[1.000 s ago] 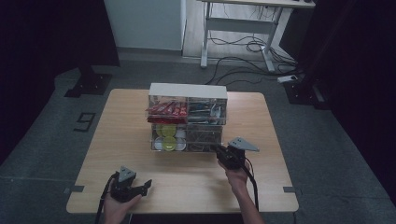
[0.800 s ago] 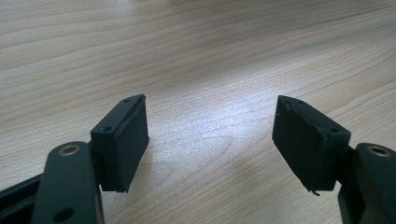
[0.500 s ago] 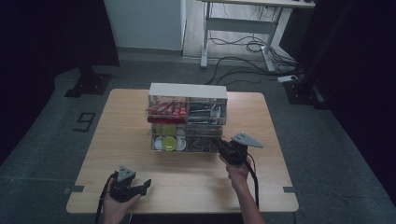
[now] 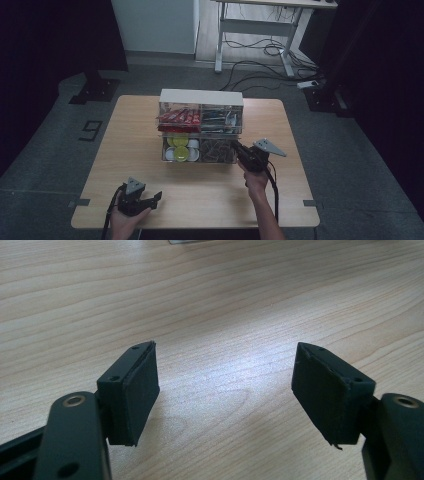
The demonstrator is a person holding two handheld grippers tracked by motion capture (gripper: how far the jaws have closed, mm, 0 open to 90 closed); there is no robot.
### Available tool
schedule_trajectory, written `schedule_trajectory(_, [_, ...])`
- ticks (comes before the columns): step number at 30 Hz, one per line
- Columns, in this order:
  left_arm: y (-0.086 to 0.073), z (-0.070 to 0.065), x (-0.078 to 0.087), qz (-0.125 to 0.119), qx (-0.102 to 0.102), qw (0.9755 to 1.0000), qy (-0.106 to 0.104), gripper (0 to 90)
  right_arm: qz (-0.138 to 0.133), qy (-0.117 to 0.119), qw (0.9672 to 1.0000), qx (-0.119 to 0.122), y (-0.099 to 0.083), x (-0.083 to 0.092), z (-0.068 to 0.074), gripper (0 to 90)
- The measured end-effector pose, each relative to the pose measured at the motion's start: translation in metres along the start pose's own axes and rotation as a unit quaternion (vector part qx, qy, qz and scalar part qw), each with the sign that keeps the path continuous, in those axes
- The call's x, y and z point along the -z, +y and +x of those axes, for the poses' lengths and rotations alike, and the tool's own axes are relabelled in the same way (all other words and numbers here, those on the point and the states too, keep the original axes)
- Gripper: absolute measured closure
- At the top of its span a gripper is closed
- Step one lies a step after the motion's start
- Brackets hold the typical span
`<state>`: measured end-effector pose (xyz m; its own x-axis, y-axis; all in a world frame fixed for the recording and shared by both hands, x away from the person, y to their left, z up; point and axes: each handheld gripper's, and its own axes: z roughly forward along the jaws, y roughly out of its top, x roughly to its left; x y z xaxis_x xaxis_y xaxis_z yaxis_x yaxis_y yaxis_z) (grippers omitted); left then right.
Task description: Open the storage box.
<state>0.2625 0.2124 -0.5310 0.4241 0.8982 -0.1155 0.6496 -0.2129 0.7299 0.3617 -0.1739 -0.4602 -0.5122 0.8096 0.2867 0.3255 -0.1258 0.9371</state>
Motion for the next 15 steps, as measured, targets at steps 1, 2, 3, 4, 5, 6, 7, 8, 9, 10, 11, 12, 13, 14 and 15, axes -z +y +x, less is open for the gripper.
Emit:
schedule_trajectory(1, [0.0003,-0.0001,0.0004,0.002,-0.001,1.0,-0.001,27.2,-0.001,0.0,1.0,0.0,0.0001,-0.0003,-0.0003,89.2])
schedule_trajectory(2, [0.0005,-0.0005,0.0005,0.002,-0.002,1.0,0.0,27.3,-0.001,0.0,1.0,0.0,0.0002,-0.0004,-0.0005,89.2])
schedule_trajectory(3, [0.0006,-0.0006,0.0006,0.002,-0.002,1.0,0.0,27.3,-0.002,0.0,1.0,0.0,0.0003,-0.0006,-0.0005,89.2])
schedule_trajectory(4, [0.0008,-0.0006,0.0006,0.001,-0.003,1.0,0.0,27.3,-0.001,0.0,1.0,0.0,0.0002,-0.0007,-0.0004,89.2])
schedule_trajectory(5, [0.0008,-0.0005,0.0005,0.002,-0.003,1.0,-0.001,27.3,-0.002,0.0,1.0,0.001,0.0001,-0.0007,-0.0005,89.2])
schedule_trajectory(6, [0.0008,-0.0005,0.0004,0.002,-0.003,1.0,-0.001,27.2,-0.002,0.0,1.0,0.001,0.0001,-0.0007,-0.0007,89.2])
schedule_trajectory(7, [0.0008,-0.0006,0.0003,0.002,-0.003,1.0,-0.001,27.2,-0.002,0.001,1.0,0.001,0.0,-0.0007,-0.0008,89.2])
schedule_trajectory(8, [0.0008,-0.0007,0.0004,0.002,-0.003,1.0,-0.001,27.2,-0.002,0.001,1.0,0.002,-0.0001,-0.0006,-0.0007,89.2])
schedule_trajectory(9, [0.0009,-0.0008,0.0006,0.002,-0.004,1.0,0.0,27.3,-0.001,0.001,1.0,0.001,-0.0001,-0.0006,-0.0006,89.2])
schedule_trajectory(10, [0.0009,-0.001,0.0008,0.001,-0.004,1.0,0.0,27.3,-0.002,0.001,1.0,0.002,-0.0003,-0.0005,-0.0006,89.2])
schedule_trajectory(11, [0.001,-0.0012,0.0011,0.0,-0.004,1.0,0.001,27.2,-0.002,0.0,1.0,0.002,-0.0004,-0.0005,-0.0005,89.2])
schedule_trajectory(12, [0.0012,-0.0012,0.0016,0.0,-0.004,1.0,0.001,27.2,-0.002,0.0,1.0,0.002,-0.0005,-0.0004,-0.0005,89.2])
schedule_trajectory(13, [0.0014,-0.0011,0.002,-0.001,-0.005,1.0,0.0,27.3,-0.002,0.001,1.0,0.002,-0.0006,-0.0004,-0.0005,89.2])
schedule_trajectory(14, [0.0017,-0.001,0.0023,-0.002,-0.005,1.0,0.001,27.2,-0.001,0.0,1.0,0.001,-0.0007,-0.0003,-0.0003,89.2])
schedule_trajectory(15, [0.0022,-0.0011,0.0025,-0.003,-0.005,1.0,0.002,27.2,-0.001,0.0,1.0,0.002,-0.0007,-0.0002,-0.0002,89.2])
